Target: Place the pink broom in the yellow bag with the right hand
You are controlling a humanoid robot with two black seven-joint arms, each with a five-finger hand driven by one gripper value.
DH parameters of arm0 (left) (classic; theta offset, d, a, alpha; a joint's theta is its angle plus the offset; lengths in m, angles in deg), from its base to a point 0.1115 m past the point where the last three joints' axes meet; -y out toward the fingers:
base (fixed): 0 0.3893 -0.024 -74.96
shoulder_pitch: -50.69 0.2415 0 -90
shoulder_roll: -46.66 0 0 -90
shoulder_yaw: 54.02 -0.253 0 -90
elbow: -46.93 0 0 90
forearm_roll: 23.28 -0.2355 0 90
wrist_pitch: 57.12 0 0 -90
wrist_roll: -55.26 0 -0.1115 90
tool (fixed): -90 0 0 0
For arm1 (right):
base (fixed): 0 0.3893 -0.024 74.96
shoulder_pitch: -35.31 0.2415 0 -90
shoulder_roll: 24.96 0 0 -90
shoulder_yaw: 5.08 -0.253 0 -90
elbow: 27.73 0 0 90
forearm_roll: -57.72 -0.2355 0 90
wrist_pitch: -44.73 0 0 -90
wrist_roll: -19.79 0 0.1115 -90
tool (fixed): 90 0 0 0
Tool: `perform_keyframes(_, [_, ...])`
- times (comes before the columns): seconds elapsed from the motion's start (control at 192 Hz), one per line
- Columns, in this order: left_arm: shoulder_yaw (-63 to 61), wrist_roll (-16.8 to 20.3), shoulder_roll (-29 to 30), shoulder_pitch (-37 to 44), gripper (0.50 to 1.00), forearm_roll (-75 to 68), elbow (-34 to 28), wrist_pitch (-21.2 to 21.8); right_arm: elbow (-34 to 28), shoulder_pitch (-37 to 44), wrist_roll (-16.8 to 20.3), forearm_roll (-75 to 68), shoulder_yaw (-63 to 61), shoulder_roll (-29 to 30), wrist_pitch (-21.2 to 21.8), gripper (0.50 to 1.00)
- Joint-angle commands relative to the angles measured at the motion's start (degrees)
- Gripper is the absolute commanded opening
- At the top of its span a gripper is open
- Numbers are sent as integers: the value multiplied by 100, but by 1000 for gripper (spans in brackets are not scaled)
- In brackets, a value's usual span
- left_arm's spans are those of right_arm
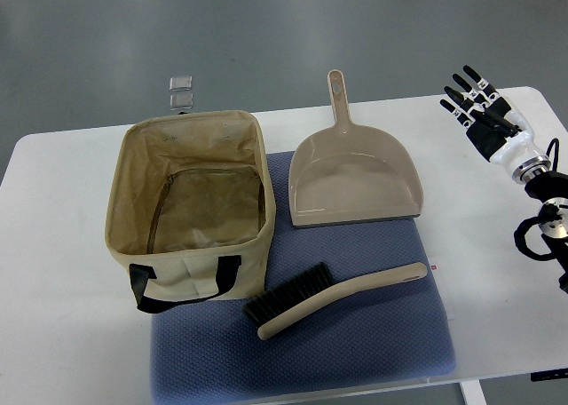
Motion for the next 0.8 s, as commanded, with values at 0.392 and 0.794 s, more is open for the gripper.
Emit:
perform_keyframes(0.392, [0,0,0,0,1000,1,0,3,-41,22,-18,211,26,-79,274,930])
perform_keyframes(0.794, [0,0,0,0,1000,1,0,3,-498,136,-352,395,1107,-862,1304,930])
